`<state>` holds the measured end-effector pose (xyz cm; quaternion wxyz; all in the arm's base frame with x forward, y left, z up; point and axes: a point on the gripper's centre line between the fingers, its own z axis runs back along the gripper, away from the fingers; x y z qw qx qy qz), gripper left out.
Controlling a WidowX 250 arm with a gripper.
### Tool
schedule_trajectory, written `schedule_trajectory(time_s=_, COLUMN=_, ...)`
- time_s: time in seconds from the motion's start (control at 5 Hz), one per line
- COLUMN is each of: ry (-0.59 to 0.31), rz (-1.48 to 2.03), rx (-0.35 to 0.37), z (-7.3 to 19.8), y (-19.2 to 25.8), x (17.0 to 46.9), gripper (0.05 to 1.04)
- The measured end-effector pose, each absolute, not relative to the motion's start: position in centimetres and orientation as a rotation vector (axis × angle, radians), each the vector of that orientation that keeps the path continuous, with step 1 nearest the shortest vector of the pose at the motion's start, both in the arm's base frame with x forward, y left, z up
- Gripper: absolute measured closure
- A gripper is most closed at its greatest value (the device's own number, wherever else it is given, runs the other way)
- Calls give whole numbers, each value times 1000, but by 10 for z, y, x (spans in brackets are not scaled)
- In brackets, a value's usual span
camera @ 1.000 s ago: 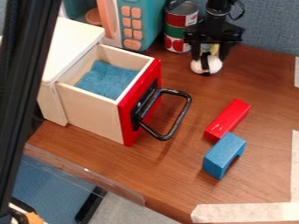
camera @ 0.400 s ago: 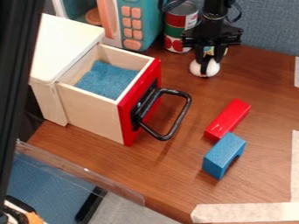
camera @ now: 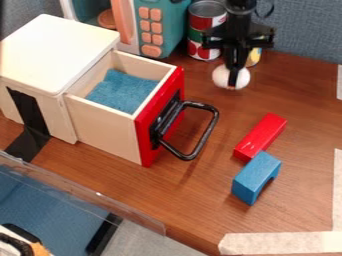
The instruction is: Take the white object and put it on the drawer
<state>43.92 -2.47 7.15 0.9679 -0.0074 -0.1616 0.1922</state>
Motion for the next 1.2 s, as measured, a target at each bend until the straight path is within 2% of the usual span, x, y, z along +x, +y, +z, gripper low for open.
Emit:
schedule_trajectory(time_s=0.2, ry=-362, rz=373, rx=-42, z=94, y=-27, x=426, gripper=1034)
schedule_trajectory(time_s=0.4, ry=-416, rz=378, rx=-86, z=128, y=-15, x=404, gripper=1035)
schedule_trajectory(time_s=0.6, ry=-447, rz=380, rx=-119, z=145, y=-3, x=385, gripper=1035)
schedule_trajectory(time_s=1.0, ry=-499, rz=485, rx=-93, z=179, y=55, x=328, gripper=1035)
schedule_trajectory(time_s=1.2, ry=-487, rz=527, rx=-67, z=181, y=78, x=307, gripper=1035)
